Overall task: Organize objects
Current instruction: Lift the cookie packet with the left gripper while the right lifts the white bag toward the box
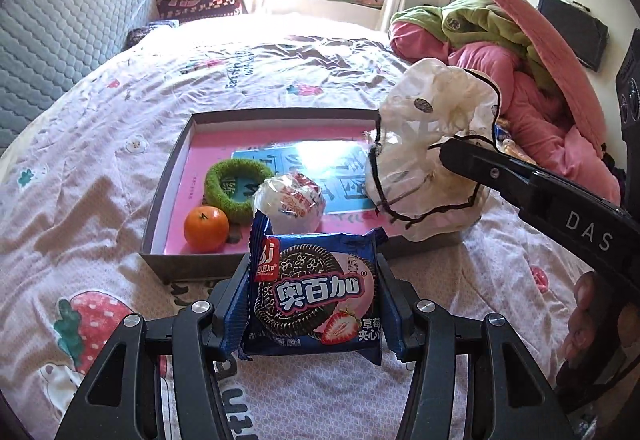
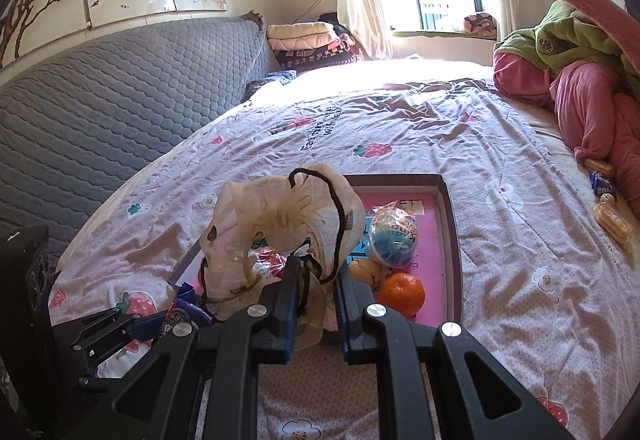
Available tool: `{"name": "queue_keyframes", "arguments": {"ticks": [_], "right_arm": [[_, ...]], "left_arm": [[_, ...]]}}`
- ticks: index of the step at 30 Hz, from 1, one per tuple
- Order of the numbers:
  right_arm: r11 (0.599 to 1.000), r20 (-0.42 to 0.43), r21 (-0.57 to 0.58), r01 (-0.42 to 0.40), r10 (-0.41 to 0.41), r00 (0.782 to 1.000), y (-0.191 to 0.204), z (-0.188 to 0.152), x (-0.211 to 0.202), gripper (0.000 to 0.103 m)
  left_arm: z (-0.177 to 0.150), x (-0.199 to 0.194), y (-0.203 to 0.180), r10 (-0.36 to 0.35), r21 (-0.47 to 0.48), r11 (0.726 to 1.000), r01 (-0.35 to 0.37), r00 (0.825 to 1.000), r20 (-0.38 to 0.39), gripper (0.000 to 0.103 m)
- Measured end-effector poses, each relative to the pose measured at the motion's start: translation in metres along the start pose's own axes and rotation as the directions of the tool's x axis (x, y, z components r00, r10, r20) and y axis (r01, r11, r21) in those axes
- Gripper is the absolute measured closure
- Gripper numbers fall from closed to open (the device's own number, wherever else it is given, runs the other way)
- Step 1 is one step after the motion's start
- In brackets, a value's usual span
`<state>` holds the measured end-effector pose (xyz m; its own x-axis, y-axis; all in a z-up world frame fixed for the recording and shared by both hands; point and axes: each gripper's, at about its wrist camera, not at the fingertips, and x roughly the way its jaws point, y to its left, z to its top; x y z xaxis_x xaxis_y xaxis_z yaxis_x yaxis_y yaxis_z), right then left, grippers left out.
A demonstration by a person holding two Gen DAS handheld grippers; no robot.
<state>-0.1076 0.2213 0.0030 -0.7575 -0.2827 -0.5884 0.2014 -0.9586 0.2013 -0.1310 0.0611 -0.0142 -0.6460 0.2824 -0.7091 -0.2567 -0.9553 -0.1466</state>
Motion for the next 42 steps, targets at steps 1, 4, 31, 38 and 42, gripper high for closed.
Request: {"name": "queue_keyframes", "arguments": {"ticks": [1,4,31,38,42], "right_arm": [[1.000,0.003,0.003,0.000,0.000,1.000,-0.001,0.001,-0.001,0.087],[1.000,0.010,0.012,0.007,-0.007,1.000,-0.005,0.002,-0.001,0.087],[0.996,0.053,0.055,0.063,-0.066,0.996,-0.023,0.009,0.002,0.086],[0.996,0.039,0.053,0.067,-0.069,0.997,-0.024,0.007,0.009,0.085],[0.996,0.029,0.052,0.077,-0.079,0.996,-0.025,0.005,0.015,0.085]], "left_arm": [[0.001,0.000,0.001,0.000,-0.005,1.000,0.000,1.000,0.001,0.046],[0.005,0.000,0.004,0.004,-0.015,1.000,-0.004,1.000,0.006,0.046],[0.049,-0.019,0.088,0.120,-0.160,0.982,-0.100,0.986,0.119,0.046],[0.049,-0.012,0.101,0.138,-0.191,0.975,-0.115,0.984,0.111,0.046],[0.048,-0.001,0.098,0.142,-0.178,0.976,-0.124,0.985,0.096,0.046]]}}
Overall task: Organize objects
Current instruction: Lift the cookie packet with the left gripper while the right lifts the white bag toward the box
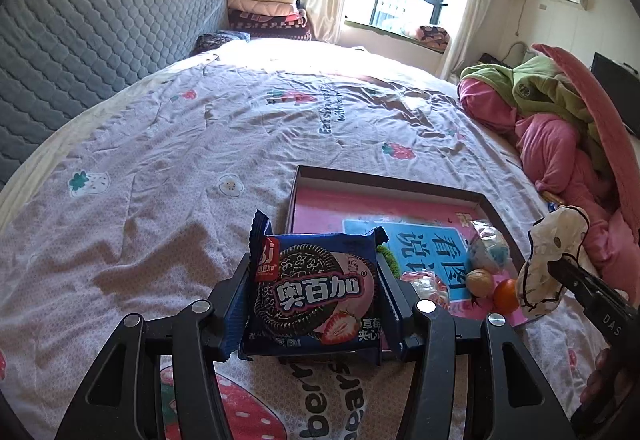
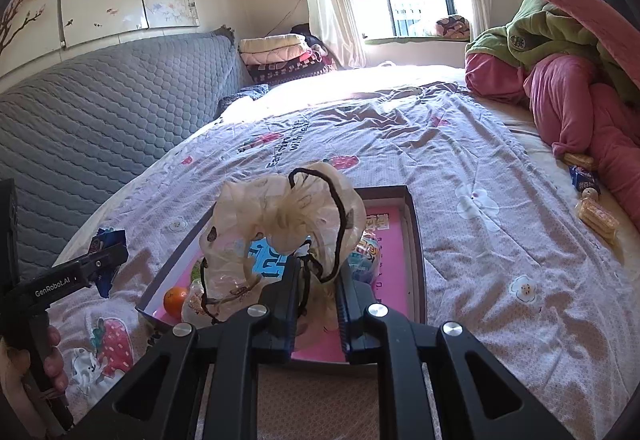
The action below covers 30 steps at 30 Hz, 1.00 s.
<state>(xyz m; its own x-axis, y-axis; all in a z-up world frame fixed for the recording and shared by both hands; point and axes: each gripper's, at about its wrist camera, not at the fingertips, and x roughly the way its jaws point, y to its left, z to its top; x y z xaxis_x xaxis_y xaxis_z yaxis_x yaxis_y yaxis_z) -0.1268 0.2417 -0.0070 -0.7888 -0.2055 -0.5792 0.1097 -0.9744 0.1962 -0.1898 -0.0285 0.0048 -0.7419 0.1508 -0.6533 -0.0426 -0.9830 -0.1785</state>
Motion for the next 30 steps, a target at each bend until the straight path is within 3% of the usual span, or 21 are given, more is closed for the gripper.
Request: {"name": "queue_keyframes", "arguments": {"ticks": [14,30], "right_arm": [[1.000,-0.049,0.001,0.015,-0.015,0.999,-0.003,-0.009,0.019,0.085],[0.998,-0.056,0.017,0.063,-0.062,0.997,-0.015,-0.012,0.024,0.085]], "left_arm": [[-0.017,0.037,-0.024,0.018,0.043,0.999,-0.015,0.997,-0.070,0.046],[-0.021,0.049,-0.041,-0.002,0.062,0.998,0.008,0.996,-0.091,0.046]]}}
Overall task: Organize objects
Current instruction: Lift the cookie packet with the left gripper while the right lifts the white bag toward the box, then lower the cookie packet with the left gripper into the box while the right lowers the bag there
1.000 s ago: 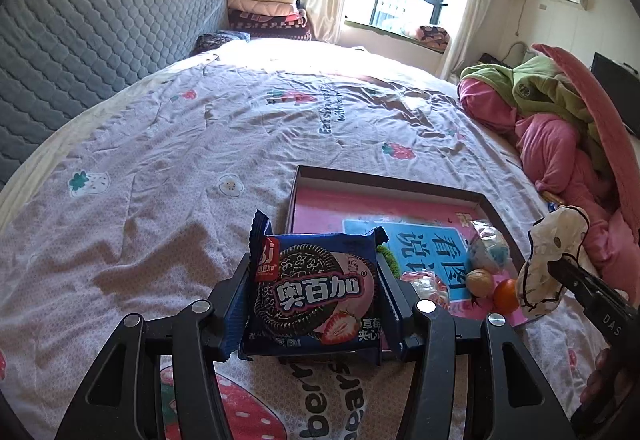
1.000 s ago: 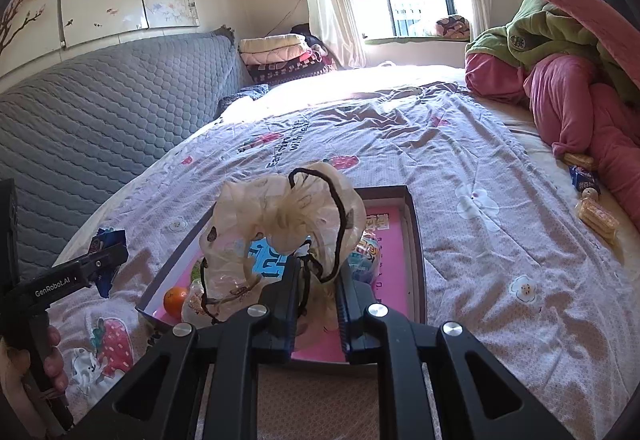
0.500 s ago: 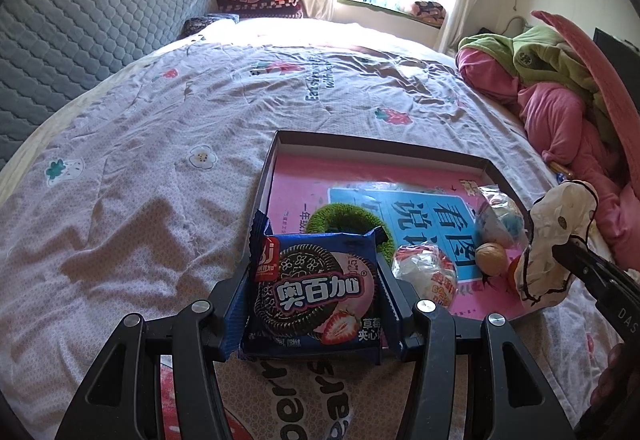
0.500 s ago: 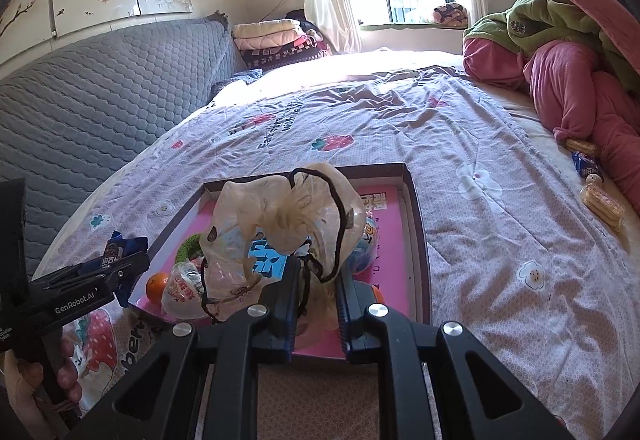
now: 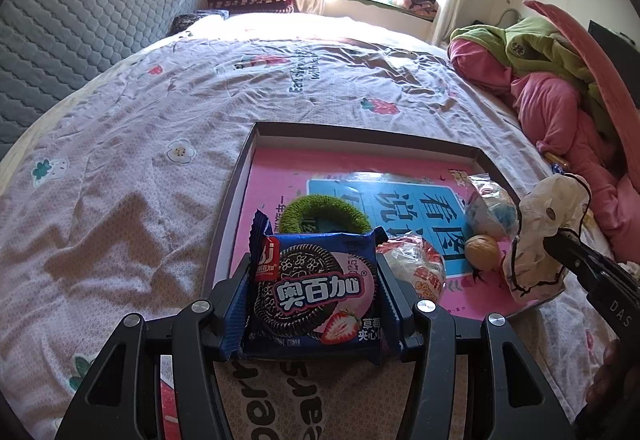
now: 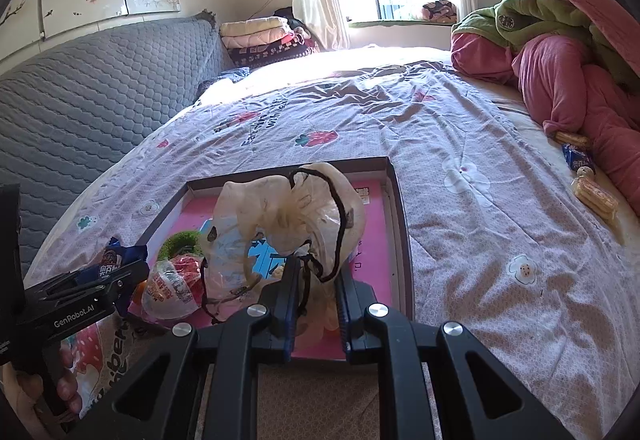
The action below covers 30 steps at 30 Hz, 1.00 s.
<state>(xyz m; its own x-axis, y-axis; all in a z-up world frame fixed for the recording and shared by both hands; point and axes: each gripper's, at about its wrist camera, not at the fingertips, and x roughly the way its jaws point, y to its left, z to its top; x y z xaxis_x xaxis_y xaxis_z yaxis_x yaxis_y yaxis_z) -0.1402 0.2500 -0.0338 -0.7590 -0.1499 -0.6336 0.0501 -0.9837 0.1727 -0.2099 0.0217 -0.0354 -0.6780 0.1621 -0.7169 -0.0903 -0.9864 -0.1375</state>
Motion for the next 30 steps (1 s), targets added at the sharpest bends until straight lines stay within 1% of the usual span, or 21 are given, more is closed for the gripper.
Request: {"name": "queue_keyframes", "arguments": {"ticks": [4,19,25,30], "right_arm": [[1.000,-0.001,-0.017,0.019,-0.019,1.000,0.002,-0.002,0.003,0.085],[0.984,0.023,-0.156,0.090,-0.088,0.996,0.027,-0.009,0.012,0.085],[0.972,0.032,-0.209,0.107,-0.102,0.994,0.036,-0.013,0.014,0.085],[0.966,0.034,-0.230,0.115,-0.110,0.993,0.040,-0.016,0.016,0.085]], "left_arm": [[-0.001,0.003,-0.006,-0.006,0.009,1.000,0.007,1.000,-0.006,0.046],[-0.003,0.010,-0.024,-0.028,0.028,0.999,0.029,0.999,-0.015,0.046],[-0.004,0.011,-0.030,-0.027,0.043,0.999,0.027,1.000,-0.013,0.046],[-0.004,0.012,-0.031,-0.029,0.046,0.998,0.029,1.000,-0.012,0.046]]}}
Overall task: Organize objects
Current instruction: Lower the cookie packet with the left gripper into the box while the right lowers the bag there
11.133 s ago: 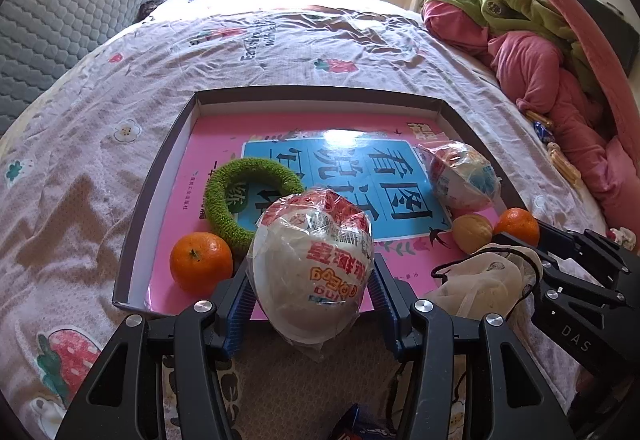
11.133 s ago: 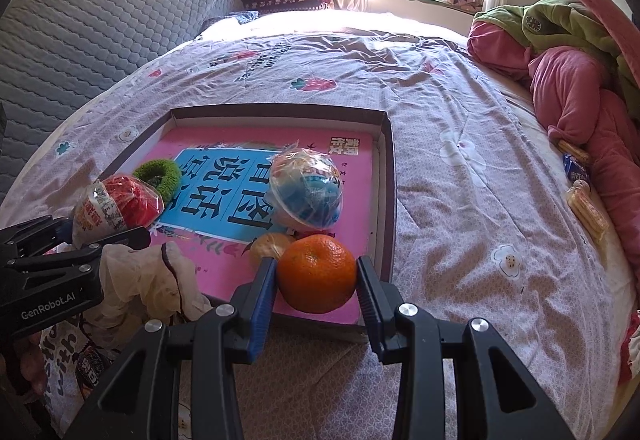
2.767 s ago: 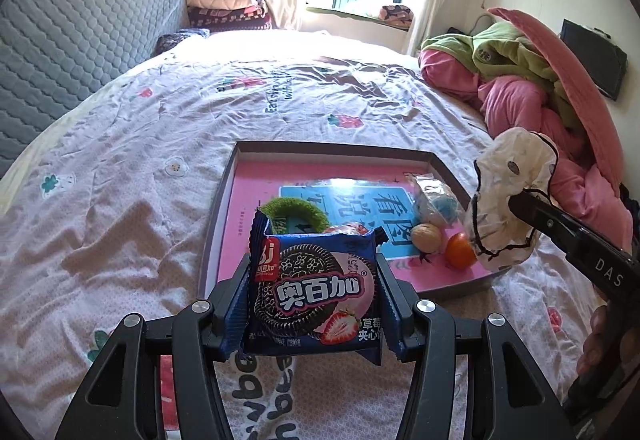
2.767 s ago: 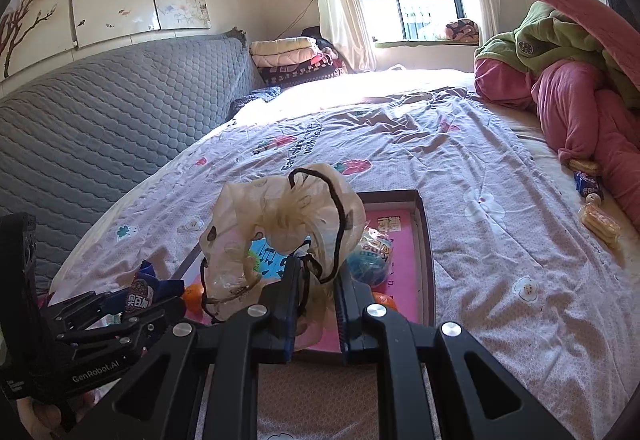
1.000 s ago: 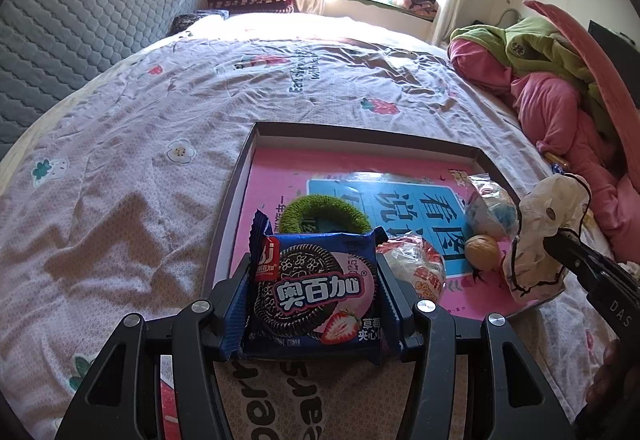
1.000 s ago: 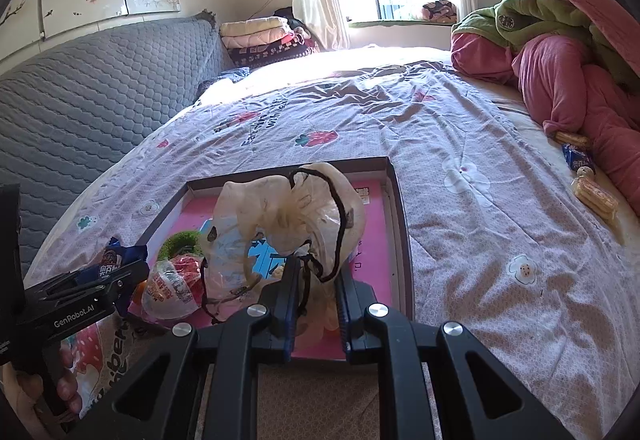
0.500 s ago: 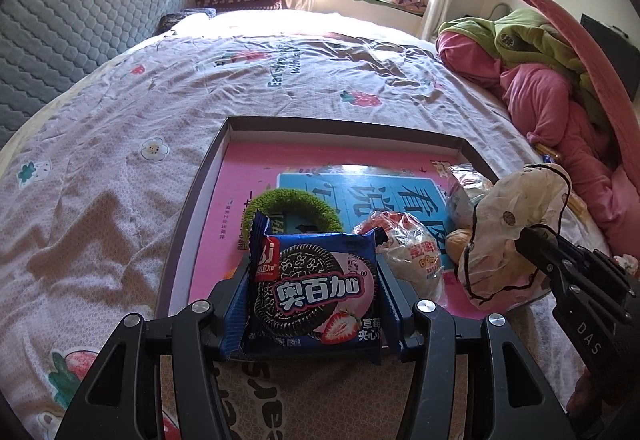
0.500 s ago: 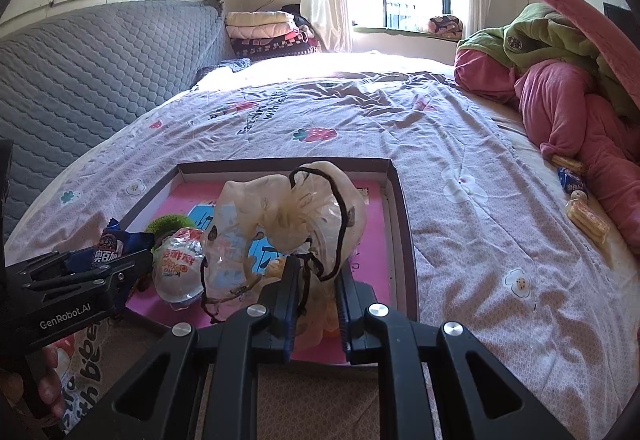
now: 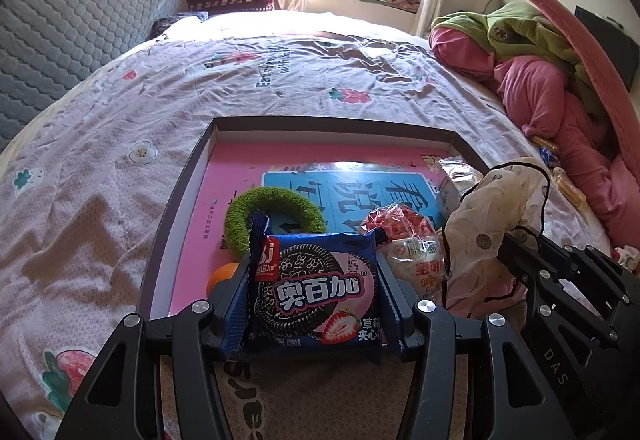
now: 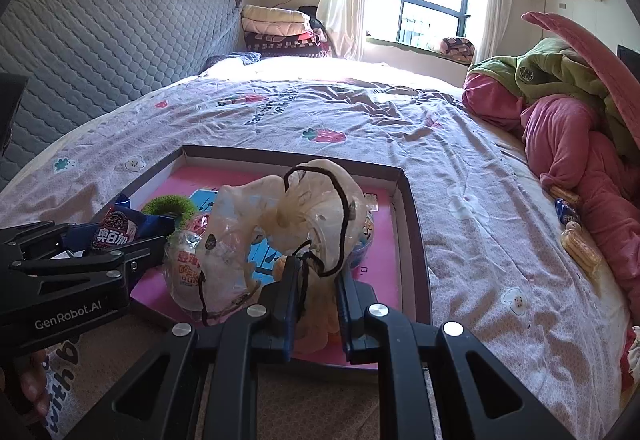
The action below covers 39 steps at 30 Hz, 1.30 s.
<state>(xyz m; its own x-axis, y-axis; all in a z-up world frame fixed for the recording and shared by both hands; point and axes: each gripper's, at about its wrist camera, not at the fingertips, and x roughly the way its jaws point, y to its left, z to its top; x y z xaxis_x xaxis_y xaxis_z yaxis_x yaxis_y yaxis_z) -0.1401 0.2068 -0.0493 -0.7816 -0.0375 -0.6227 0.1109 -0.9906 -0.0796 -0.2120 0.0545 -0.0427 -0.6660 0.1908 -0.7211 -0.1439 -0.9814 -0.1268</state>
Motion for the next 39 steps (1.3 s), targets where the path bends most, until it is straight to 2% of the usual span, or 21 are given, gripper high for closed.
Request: {"name": "queue_keyframes", "arguments": {"ticks": [22,24,27,29,39], "right_arm": [[0.998,-0.019,-0.061,0.002,-0.003,1.000,0.007,-0.008,0.000,0.085],[0.997,-0.019,-0.073,0.009,-0.011,1.000,0.007,-0.008,-0.001,0.083],[0.996,-0.014,-0.084,0.019,-0.020,1.000,0.007,-0.009,-0.004,0.074],[0.996,-0.014,-0.080,0.023,-0.024,1.000,0.005,-0.008,-0.005,0.064],[0.998,0.004,-0.044,0.034,-0.034,0.999,-0.007,-0.005,-0.011,0.053]], "left_arm": [[-0.001,0.001,-0.005,0.037,0.010,0.999,-0.037,0.999,0.011,0.046],[-0.001,0.001,-0.005,0.041,0.009,0.999,-0.041,0.999,0.010,0.046],[0.000,0.000,-0.004,0.043,0.011,0.999,-0.043,0.999,0.007,0.046],[0.000,0.000,-0.004,0.046,0.010,0.999,-0.046,0.999,0.008,0.045],[0.001,-0.001,-0.003,0.049,-0.002,0.999,-0.049,0.999,0.010,0.045]]}}
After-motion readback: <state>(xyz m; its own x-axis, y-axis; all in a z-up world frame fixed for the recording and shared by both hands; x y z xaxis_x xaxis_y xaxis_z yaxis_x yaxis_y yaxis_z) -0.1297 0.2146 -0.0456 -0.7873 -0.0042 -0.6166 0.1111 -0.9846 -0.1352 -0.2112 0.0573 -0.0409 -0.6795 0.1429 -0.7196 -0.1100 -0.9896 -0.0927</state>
